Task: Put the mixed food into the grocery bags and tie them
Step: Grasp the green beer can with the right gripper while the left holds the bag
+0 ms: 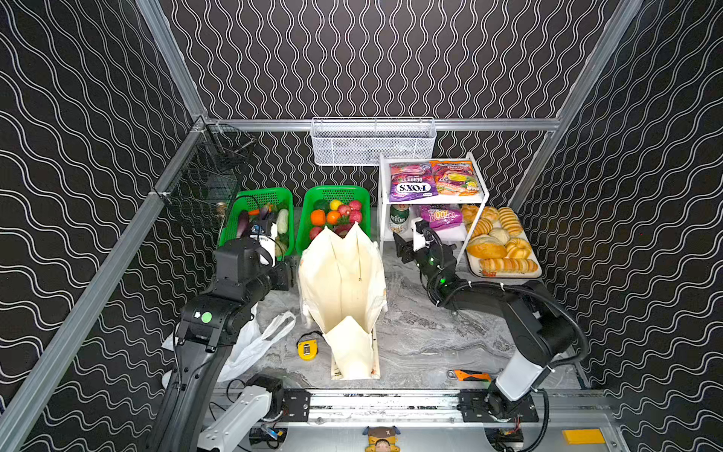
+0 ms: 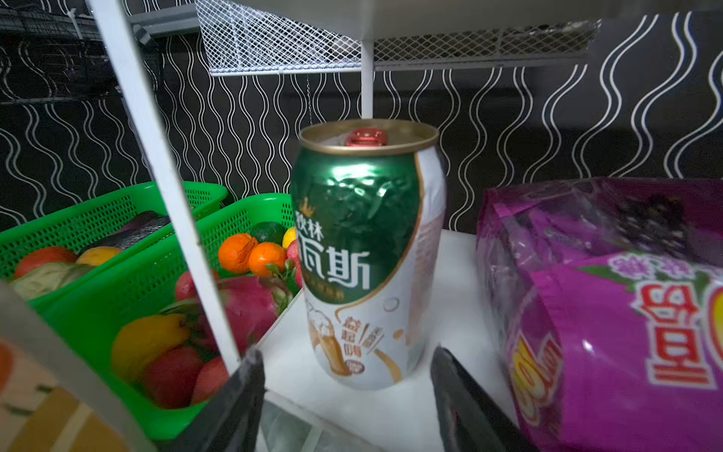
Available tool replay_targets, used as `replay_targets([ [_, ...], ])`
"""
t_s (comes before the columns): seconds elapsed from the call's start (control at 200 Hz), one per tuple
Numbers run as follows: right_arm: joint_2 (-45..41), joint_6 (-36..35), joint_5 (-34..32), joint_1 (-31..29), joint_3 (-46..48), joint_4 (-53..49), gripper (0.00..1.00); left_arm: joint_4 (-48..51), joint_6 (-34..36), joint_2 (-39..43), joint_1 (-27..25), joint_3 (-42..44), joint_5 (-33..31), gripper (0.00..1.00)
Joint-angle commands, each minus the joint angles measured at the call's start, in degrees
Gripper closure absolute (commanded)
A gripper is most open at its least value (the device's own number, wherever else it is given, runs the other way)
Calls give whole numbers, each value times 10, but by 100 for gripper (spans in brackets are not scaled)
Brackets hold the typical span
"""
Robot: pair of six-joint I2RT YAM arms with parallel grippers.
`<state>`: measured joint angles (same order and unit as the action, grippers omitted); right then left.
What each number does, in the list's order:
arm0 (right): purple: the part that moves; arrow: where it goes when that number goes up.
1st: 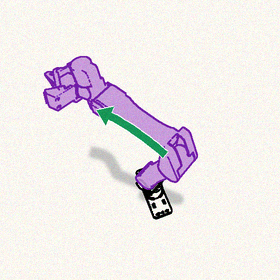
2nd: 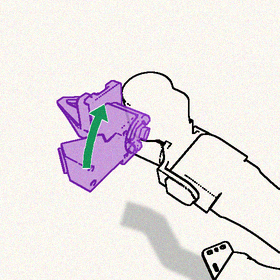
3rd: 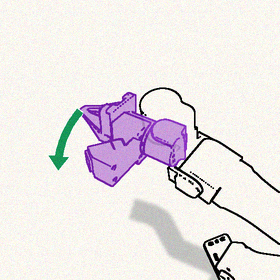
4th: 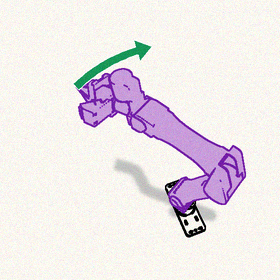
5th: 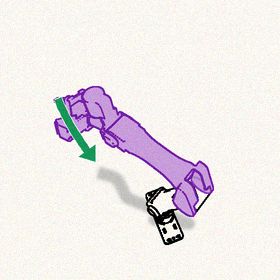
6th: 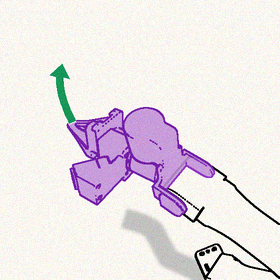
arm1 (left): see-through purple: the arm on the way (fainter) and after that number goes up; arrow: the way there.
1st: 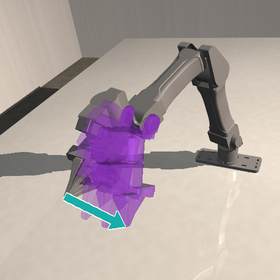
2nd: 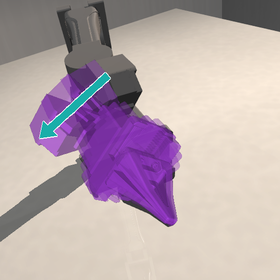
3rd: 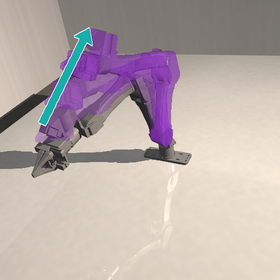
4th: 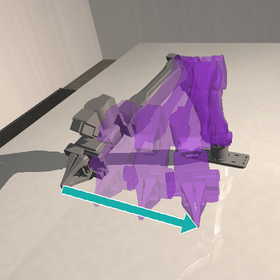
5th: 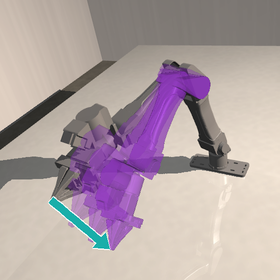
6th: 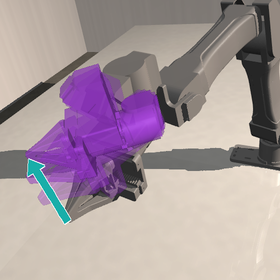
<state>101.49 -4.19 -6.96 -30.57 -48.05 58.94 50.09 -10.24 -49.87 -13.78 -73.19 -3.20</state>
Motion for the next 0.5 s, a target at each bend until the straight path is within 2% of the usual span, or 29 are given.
replay_targets([
  [0.0,34,-35,-10,0,-10,119,30,9,20,4,1,-7,-15,34],
  [0.491,126,-22,-5,9,-75,147,27,19,13,22,1,-7,-24,30],
])
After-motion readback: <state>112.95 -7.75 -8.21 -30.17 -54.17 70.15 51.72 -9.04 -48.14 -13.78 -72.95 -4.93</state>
